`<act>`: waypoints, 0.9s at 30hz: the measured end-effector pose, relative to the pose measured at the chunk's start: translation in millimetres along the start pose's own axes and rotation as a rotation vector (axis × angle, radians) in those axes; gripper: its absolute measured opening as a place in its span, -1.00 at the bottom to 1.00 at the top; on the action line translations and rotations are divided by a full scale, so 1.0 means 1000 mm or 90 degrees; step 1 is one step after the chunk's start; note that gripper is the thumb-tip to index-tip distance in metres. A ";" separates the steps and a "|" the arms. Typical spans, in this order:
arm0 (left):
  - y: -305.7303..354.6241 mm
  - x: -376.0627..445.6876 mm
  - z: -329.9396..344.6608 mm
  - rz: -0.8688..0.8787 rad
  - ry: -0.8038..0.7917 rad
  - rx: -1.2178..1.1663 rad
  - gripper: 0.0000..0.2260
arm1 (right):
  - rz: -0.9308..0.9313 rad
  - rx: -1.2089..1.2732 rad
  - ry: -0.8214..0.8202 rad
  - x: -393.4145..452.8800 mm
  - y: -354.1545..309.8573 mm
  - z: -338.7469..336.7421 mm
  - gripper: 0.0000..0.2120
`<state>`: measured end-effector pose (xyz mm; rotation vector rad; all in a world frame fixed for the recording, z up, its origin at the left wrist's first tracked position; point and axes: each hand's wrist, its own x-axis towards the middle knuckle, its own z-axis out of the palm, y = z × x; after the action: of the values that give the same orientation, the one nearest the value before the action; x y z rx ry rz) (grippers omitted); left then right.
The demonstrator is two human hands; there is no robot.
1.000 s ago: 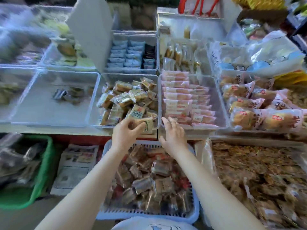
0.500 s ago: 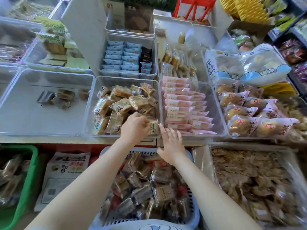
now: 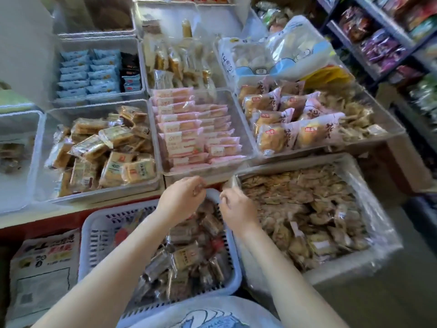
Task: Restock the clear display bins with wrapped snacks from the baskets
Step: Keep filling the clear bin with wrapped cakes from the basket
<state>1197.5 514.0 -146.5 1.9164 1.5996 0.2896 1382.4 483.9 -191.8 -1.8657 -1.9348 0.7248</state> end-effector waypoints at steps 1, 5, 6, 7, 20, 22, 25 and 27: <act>0.017 0.006 0.017 0.014 -0.043 0.004 -0.76 | 0.031 -0.001 0.028 -0.009 0.022 -0.012 -0.84; 0.095 0.033 0.086 0.076 -0.154 0.030 -0.83 | 0.167 -0.031 0.135 -0.046 0.117 -0.069 -0.89; 0.114 0.039 0.105 0.093 -0.171 0.046 -0.87 | 0.211 -0.046 0.155 -0.055 0.142 -0.084 -0.91; 0.132 0.045 0.122 0.101 -0.189 0.066 -0.88 | 0.259 -0.063 0.170 -0.063 0.168 -0.098 -0.88; 0.225 0.074 0.213 0.036 -0.268 0.175 -0.78 | 0.454 -0.131 0.014 -0.066 0.331 -0.152 -0.40; 0.221 0.071 0.207 0.019 -0.257 0.181 -0.78 | 0.451 -0.103 0.049 -0.063 0.329 -0.152 -0.44; 0.214 0.065 0.199 0.008 -0.238 0.162 -0.81 | 0.452 0.005 0.091 -0.061 0.312 -0.155 -0.45; 0.207 0.059 0.196 0.012 -0.223 0.154 -0.81 | 0.429 0.131 0.100 -0.062 0.290 -0.156 -0.46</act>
<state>1484.3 492.4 -193.3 2.0274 1.4311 -0.2326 1712.1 440.4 -230.2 -2.3580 -1.0706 0.8842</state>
